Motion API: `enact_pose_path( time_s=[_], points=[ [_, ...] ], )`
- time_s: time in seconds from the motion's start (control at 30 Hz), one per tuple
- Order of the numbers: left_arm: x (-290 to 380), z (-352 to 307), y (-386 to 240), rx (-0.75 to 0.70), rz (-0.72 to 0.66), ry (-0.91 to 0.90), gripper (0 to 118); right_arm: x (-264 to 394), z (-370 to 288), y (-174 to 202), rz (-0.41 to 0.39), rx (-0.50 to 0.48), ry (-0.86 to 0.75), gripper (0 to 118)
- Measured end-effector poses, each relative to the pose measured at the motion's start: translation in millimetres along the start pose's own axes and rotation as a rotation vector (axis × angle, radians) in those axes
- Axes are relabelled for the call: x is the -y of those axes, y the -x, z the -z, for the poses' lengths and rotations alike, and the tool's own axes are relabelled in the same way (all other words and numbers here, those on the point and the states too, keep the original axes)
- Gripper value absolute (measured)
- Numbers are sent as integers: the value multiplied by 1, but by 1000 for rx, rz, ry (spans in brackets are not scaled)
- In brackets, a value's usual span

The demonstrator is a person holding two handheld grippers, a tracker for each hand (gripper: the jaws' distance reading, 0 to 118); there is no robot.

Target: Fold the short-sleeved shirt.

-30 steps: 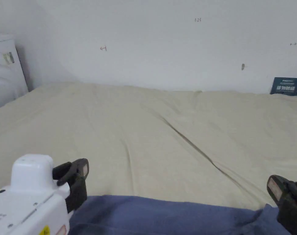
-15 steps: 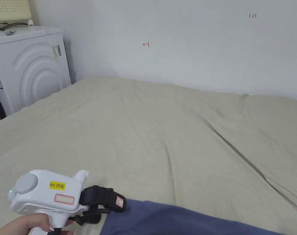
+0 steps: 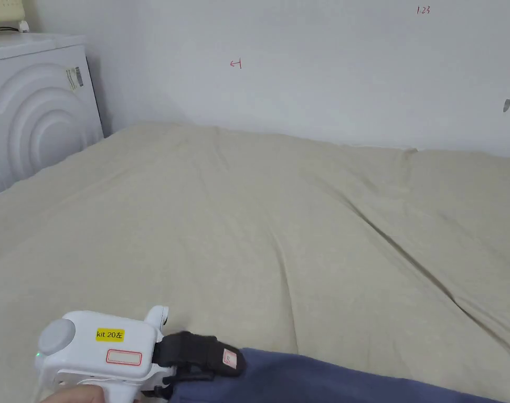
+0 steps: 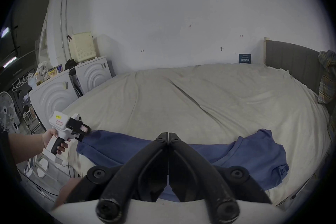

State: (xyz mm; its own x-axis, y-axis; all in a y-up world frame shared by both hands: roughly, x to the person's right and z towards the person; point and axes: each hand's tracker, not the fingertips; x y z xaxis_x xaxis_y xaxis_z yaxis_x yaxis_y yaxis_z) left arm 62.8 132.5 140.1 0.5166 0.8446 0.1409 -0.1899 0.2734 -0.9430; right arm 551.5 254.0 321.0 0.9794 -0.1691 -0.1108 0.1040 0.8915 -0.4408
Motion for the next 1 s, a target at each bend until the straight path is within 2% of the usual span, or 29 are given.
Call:
enact_pose_path(
  time_s=[0.03,0.07,0.13,0.17,0.23,0.37,0.43,0.5,0.57,0.67,0.73,0.8,1.0],
  points=[
    [0,0,-7,-88,44,12,8,1,1,2,-4,-5,5,0],
    [0,3,-13,-221,97,32,8,0,-2,5,-8,-12,10,0],
    [4,9,-23,-266,127,72,8,2,-1,7,-11,-24,17,0],
    [4,12,-30,-228,106,64,8,2,0,8,-10,-31,22,0],
    [1,12,-44,-375,179,45,8,4,-1,6,-4,-41,25,0],
    [-6,-7,-75,-525,214,41,8,5,-9,1,36,-97,-20,0],
    [-11,-22,-90,-695,273,49,8,5,-8,-1,37,-97,-22,0],
    [-13,-35,-102,-931,363,61,8,7,-10,-7,49,-99,-24,0],
    [-14,-46,-111,-1044,395,53,8,9,-12,-12,69,-107,-23,0],
    [-13,-45,-128,-1033,371,56,8,11,-21,-21,96,-119,-53,0],
    [-7,-30,-146,-1049,403,75,8,10,-25,-23,92,-115,-58,0],
    [-2,-3,-169,-989,494,129,8,10,-31,-27,83,-105,-68,0],
    [11,108,-218,-724,532,274,8,13,-48,-45,124,-81,-84,0]
  ],
)
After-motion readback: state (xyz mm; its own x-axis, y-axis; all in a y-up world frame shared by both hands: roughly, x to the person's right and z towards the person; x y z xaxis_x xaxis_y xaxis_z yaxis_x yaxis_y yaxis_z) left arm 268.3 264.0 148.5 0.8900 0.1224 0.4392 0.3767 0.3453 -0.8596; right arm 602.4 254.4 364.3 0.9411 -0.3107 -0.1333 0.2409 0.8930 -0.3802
